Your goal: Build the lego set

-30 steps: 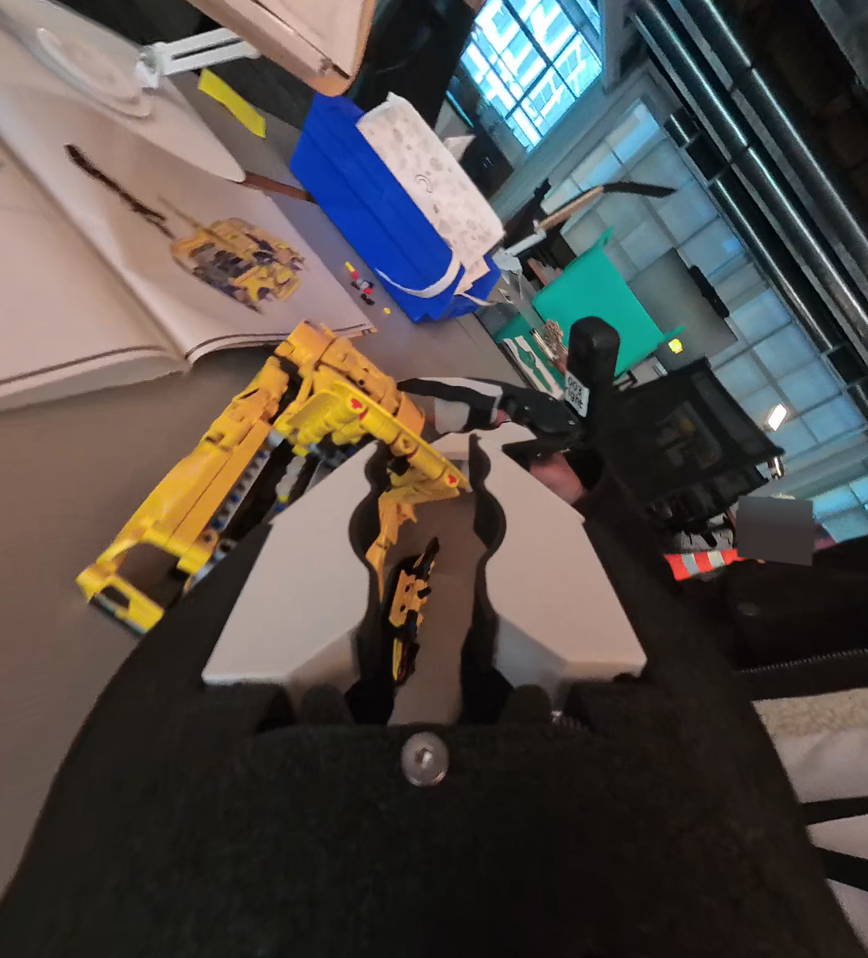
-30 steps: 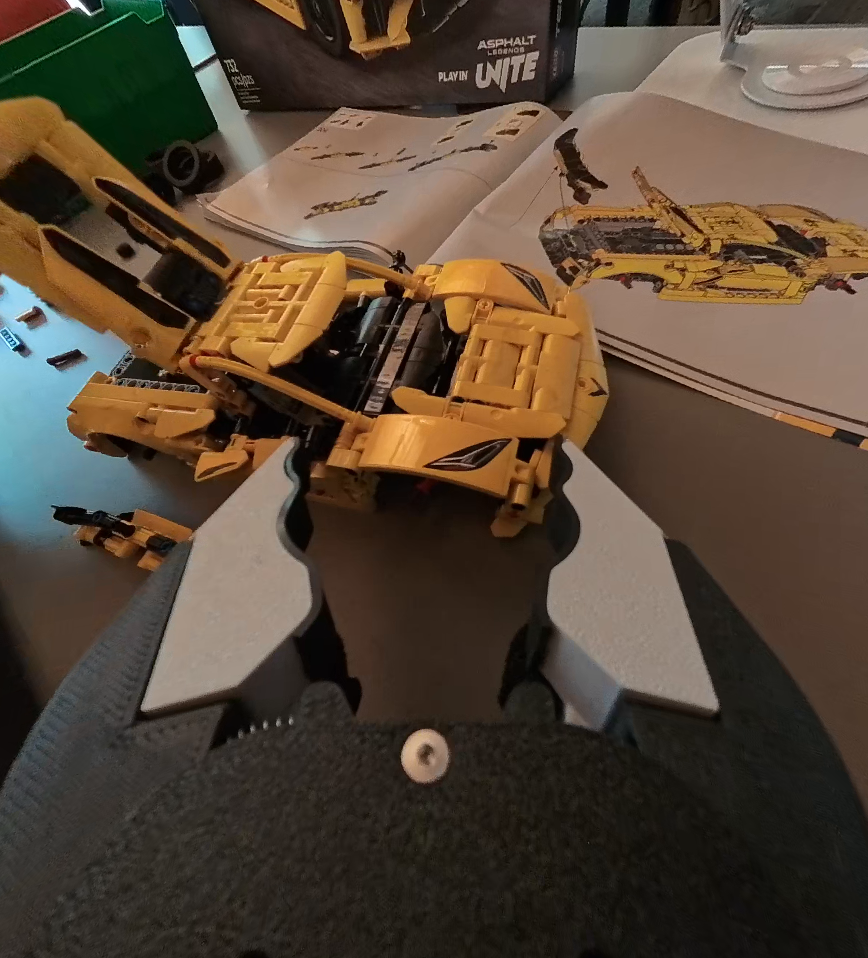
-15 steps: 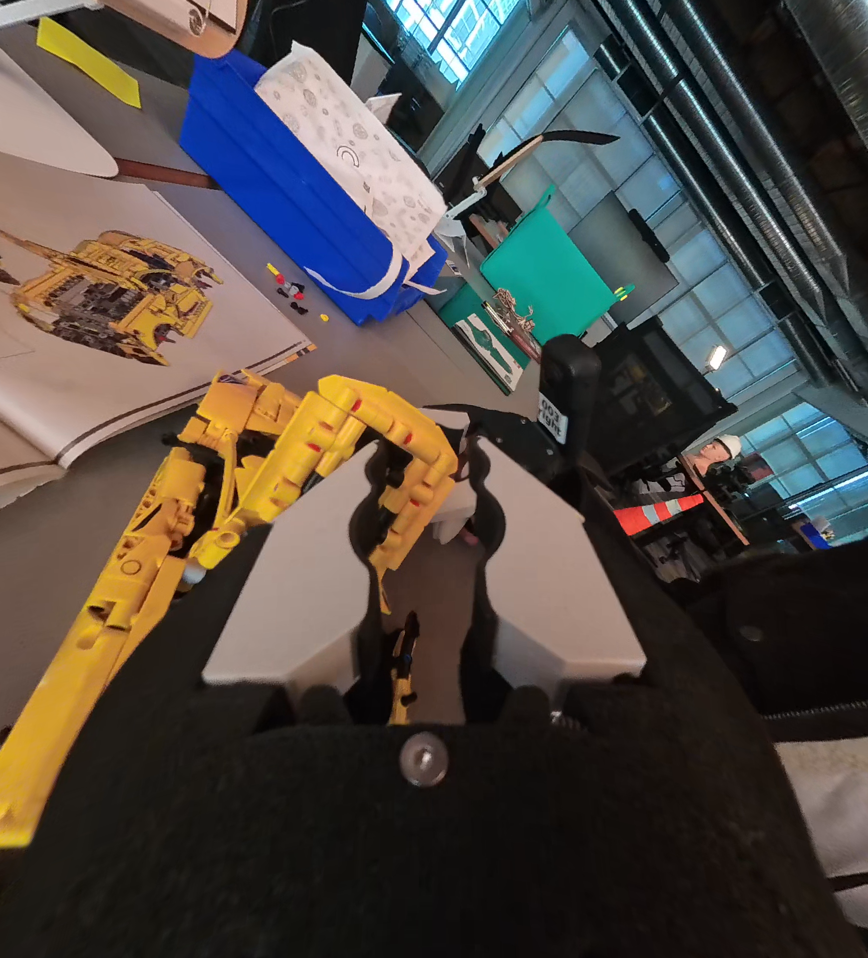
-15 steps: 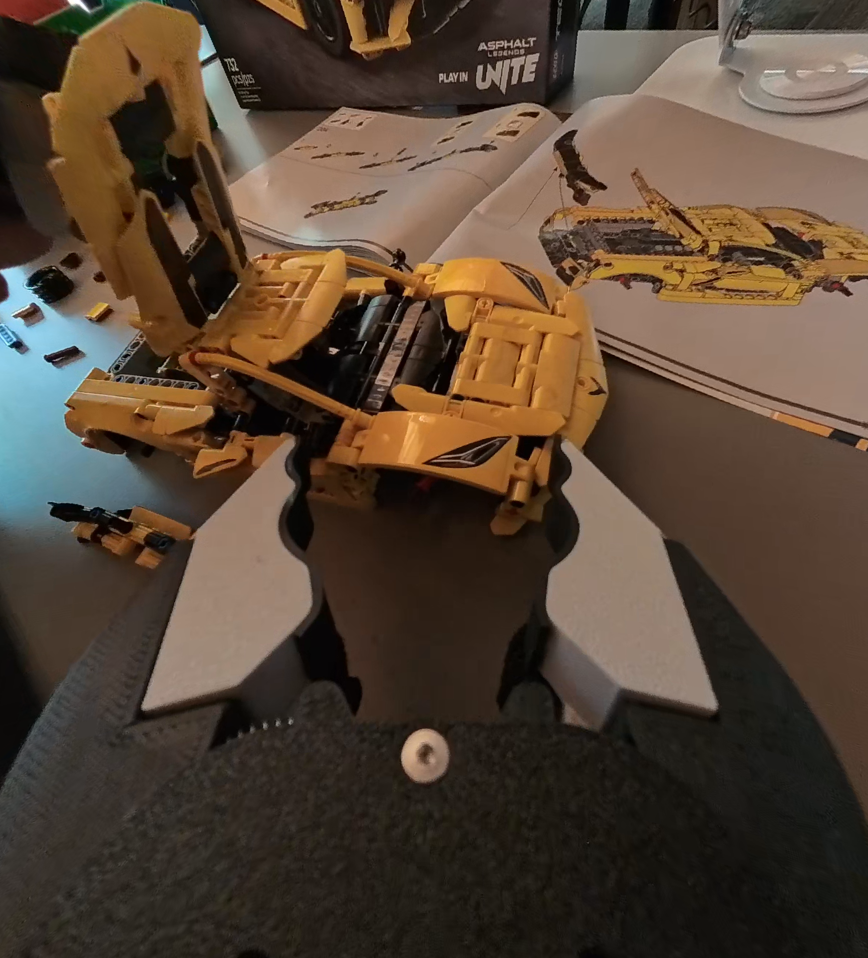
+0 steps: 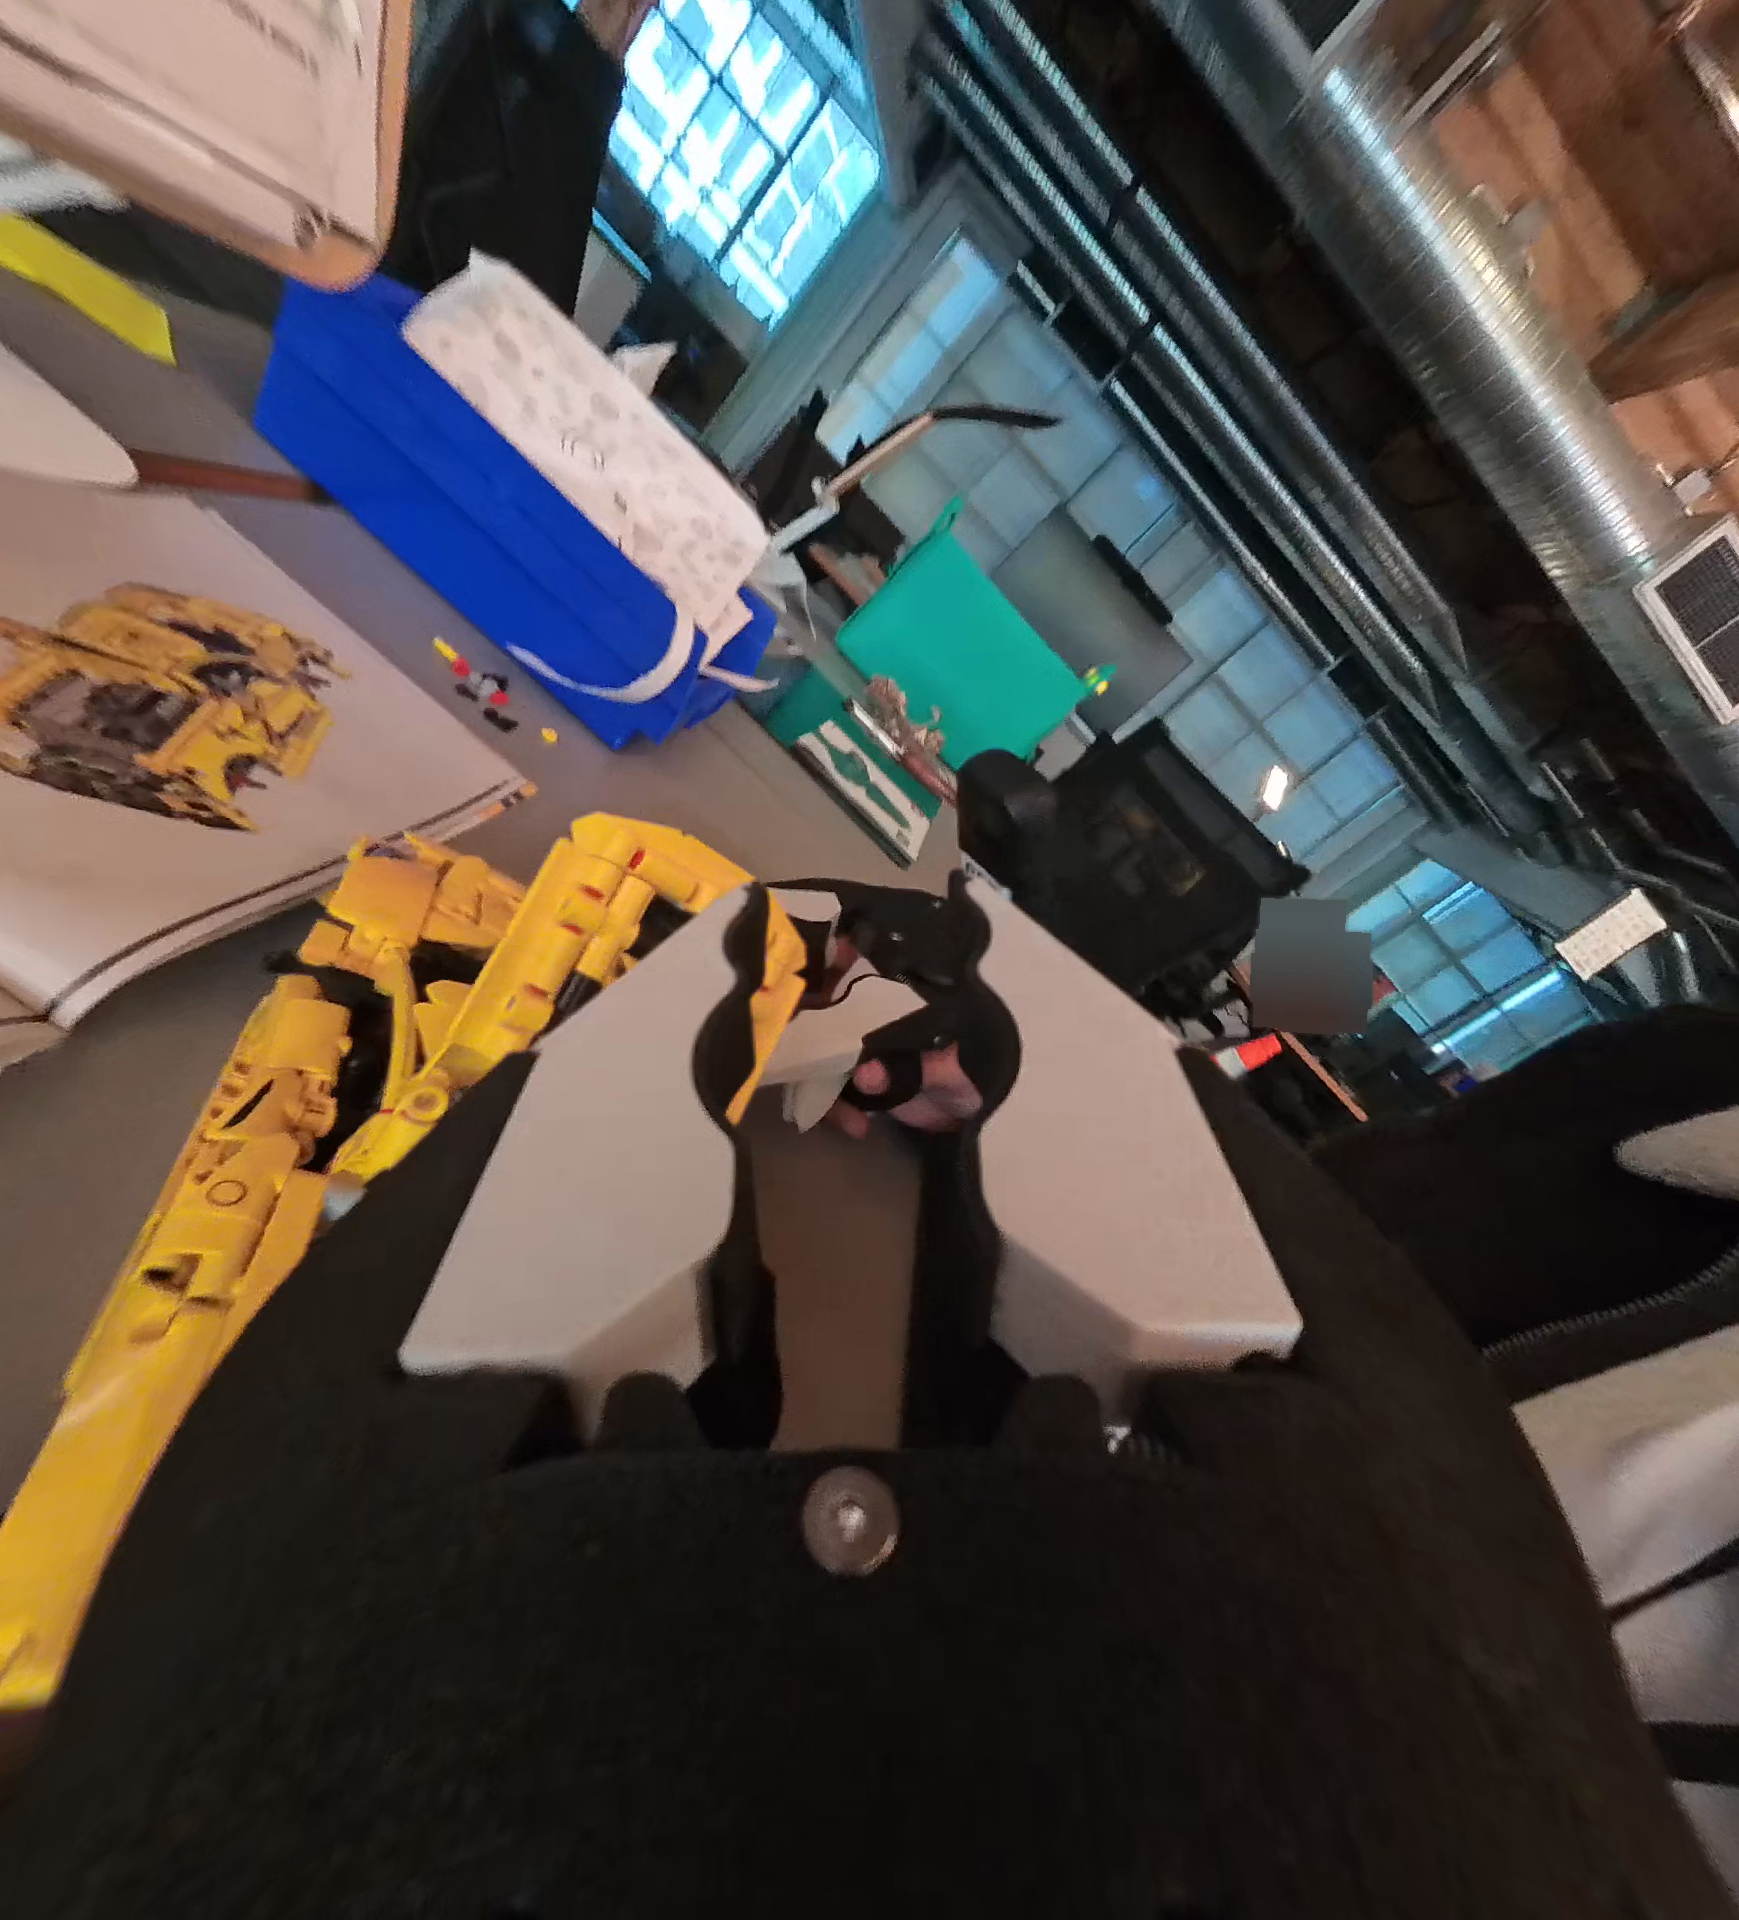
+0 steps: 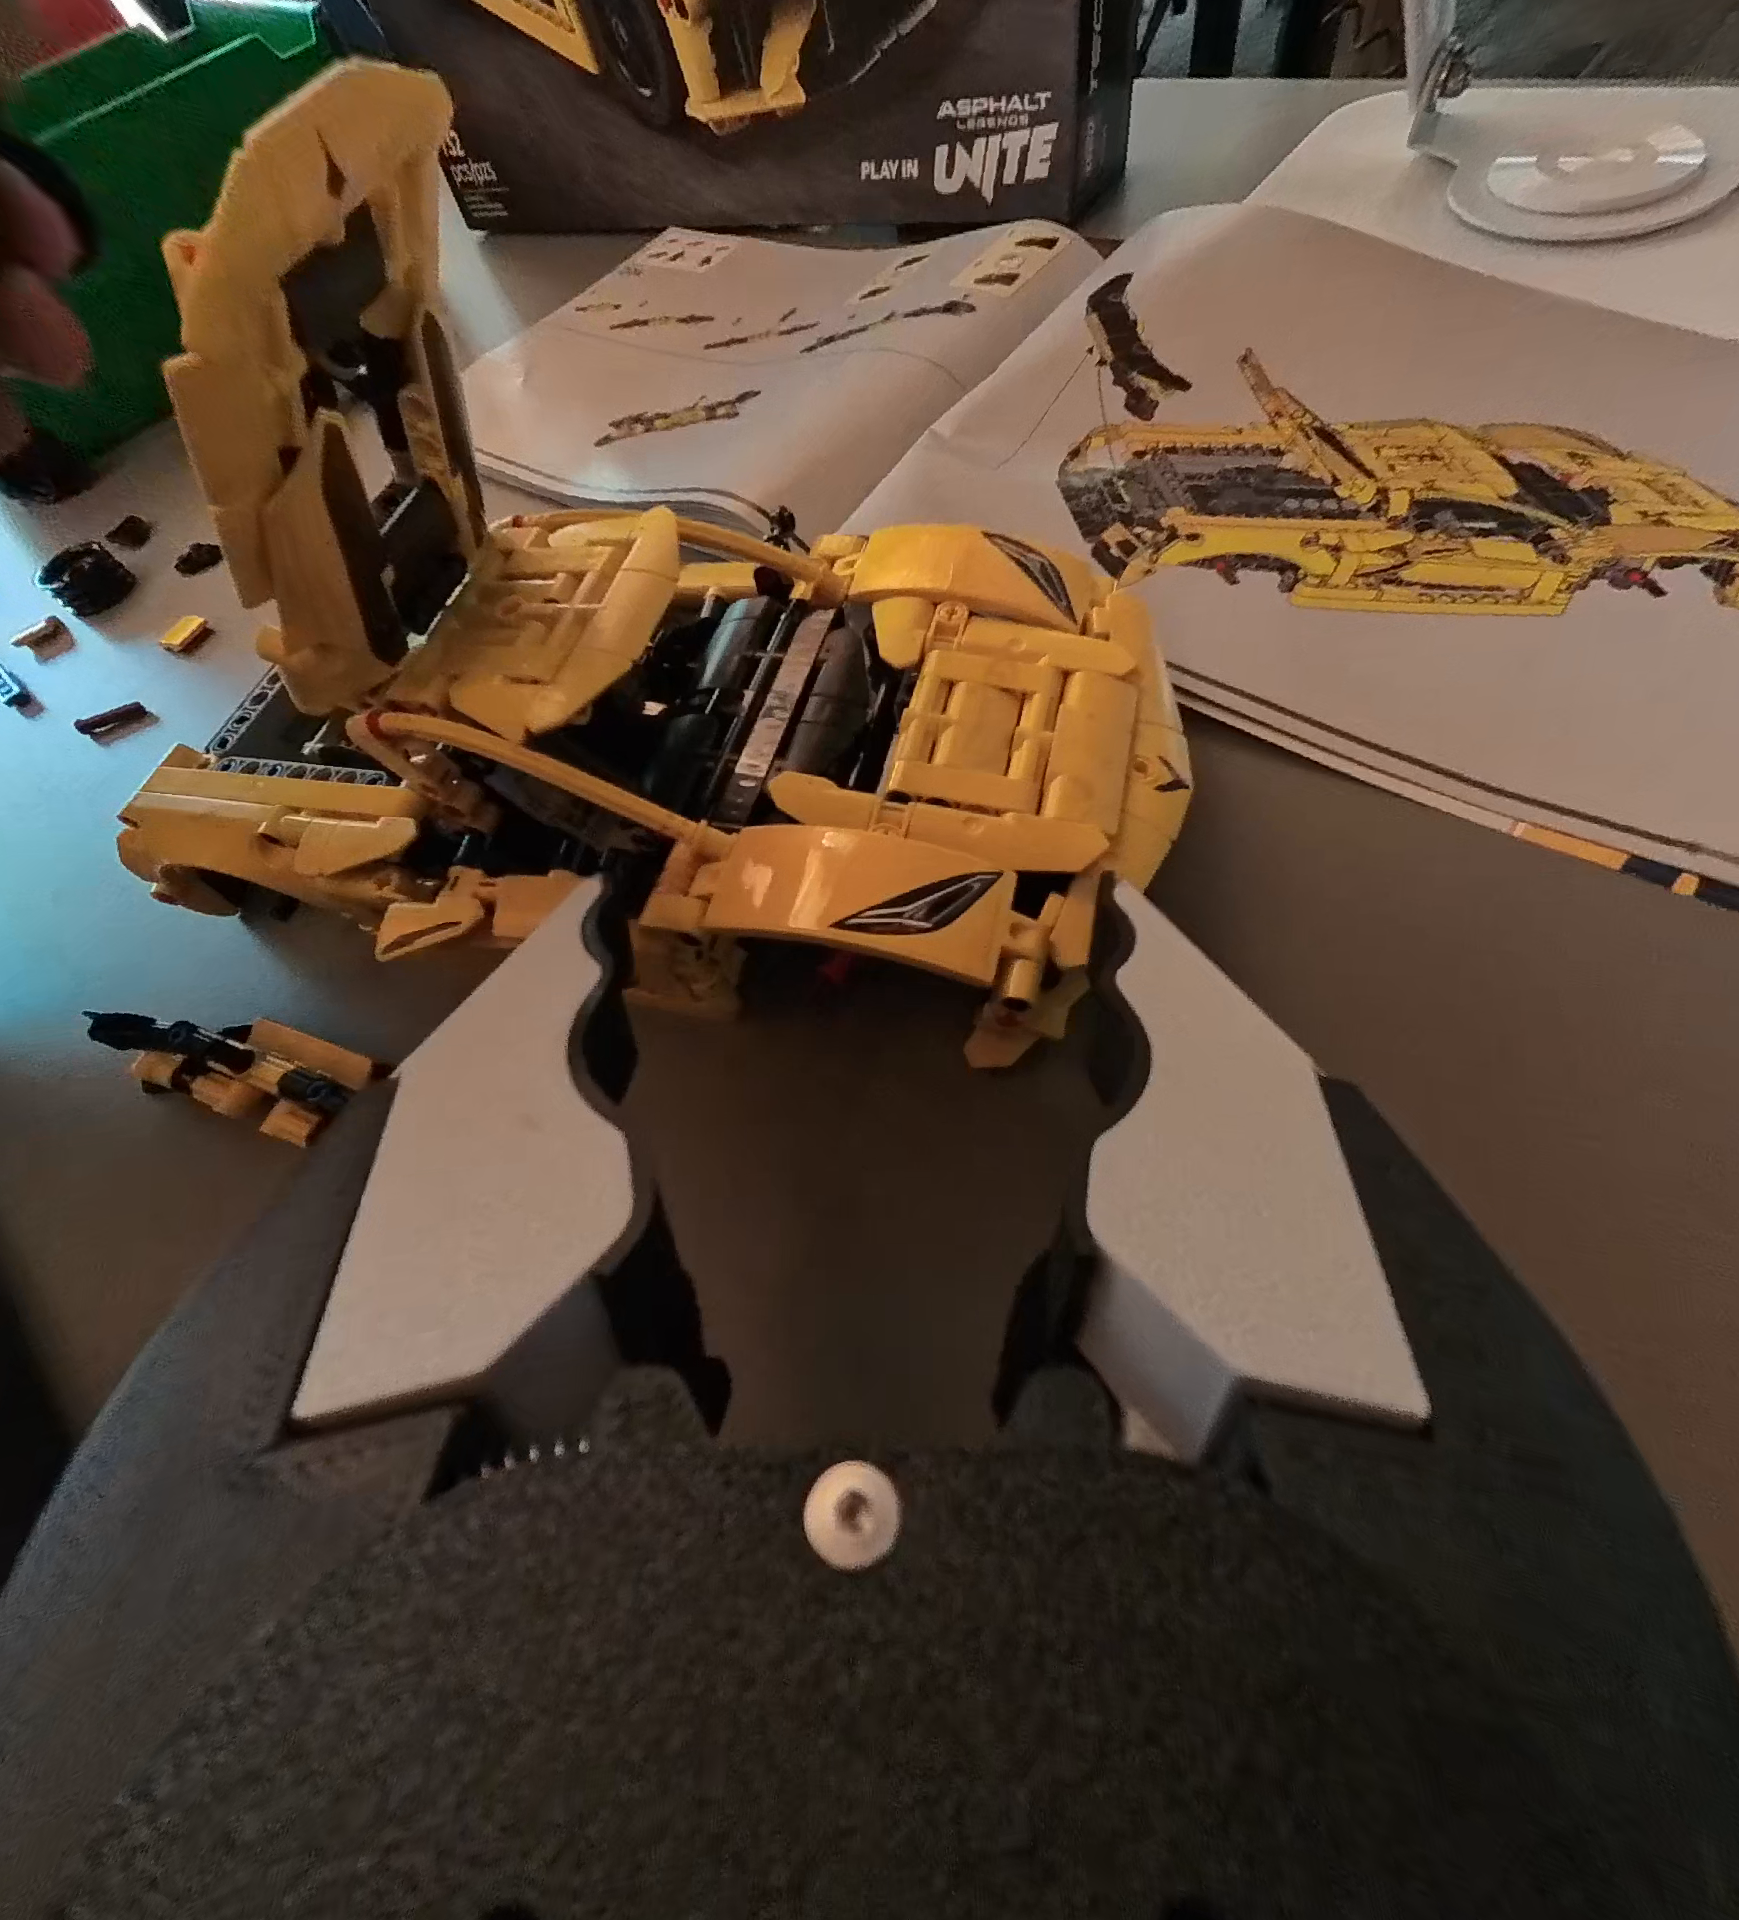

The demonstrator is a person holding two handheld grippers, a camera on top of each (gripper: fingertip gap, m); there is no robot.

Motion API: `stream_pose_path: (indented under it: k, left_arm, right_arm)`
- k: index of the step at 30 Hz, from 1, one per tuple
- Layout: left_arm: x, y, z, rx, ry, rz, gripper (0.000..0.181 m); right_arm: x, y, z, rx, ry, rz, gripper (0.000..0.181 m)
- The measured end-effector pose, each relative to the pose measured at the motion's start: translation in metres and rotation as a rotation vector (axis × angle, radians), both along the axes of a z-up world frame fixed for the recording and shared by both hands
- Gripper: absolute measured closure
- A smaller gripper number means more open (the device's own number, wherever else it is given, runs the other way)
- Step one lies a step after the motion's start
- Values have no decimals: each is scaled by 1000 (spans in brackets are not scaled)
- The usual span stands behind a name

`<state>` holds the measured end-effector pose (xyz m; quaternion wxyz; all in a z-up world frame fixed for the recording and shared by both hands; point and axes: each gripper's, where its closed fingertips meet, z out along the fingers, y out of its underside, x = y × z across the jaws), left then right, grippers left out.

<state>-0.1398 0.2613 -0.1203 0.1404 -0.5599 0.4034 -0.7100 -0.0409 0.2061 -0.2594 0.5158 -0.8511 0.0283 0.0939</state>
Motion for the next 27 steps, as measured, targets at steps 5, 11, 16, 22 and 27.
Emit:
stream_pose_path:
  k: [5,11,16,22,27]
  left_arm:
    - [-59,35,-11,174,-17,261,148]
    - [-94,67,-74,619,115,588,148]
    - [-81,54,-87,621,115,482,147]
    - [-90,67,-78,586,64,546,145]
    - [-86,59,-77,582,45,511,144]
  right_arm:
    - [13,-2,22,91,-47,-65,111]
    - [24,-6,43,187,-47,-116,122]
    - [22,-5,42,187,-86,-104,126]
    - [24,-2,40,187,-38,-86,129]
    - [-8,-8,54,242,-33,96,143]
